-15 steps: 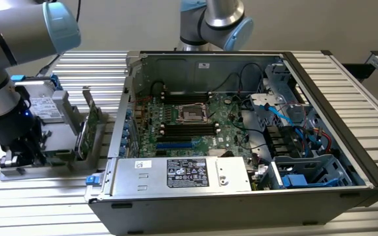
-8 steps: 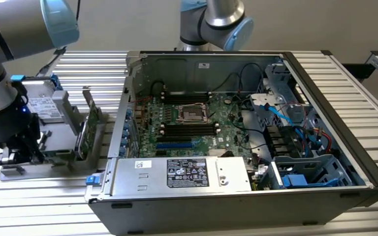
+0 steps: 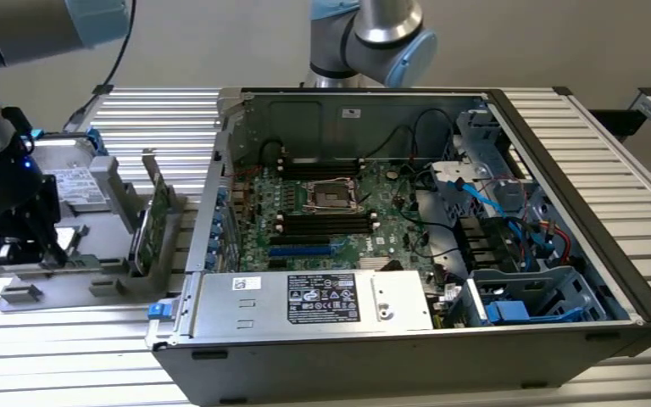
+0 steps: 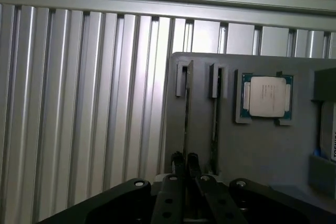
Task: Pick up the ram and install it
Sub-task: 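Pick up the ram and move it above insertion slot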
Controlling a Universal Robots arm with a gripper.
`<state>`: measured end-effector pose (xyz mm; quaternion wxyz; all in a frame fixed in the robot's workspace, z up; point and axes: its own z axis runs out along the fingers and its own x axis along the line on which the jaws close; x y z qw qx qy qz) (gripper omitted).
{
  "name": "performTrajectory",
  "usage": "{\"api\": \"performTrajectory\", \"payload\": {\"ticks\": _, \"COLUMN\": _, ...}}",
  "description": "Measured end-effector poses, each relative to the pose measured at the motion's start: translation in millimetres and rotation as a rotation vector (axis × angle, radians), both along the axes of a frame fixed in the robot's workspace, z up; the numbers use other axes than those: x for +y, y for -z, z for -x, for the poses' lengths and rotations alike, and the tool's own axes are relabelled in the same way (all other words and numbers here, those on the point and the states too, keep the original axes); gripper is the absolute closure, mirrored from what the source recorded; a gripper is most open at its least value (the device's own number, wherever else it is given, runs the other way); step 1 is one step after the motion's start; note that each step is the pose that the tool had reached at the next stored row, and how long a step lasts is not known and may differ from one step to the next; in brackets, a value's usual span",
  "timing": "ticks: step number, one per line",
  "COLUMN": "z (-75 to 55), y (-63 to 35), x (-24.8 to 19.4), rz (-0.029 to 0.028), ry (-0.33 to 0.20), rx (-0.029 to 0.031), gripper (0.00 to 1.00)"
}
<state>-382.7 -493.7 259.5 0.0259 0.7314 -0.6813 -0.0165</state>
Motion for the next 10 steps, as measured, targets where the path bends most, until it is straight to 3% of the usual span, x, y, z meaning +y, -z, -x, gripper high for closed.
{"api": "performTrajectory", "payload": {"ticks": 10, "z": -18.6, "y": -42.9, "x": 0.0, "rz": -0.0001, "ry": 0.0, "rx": -0.0001, "gripper": 0.87}}
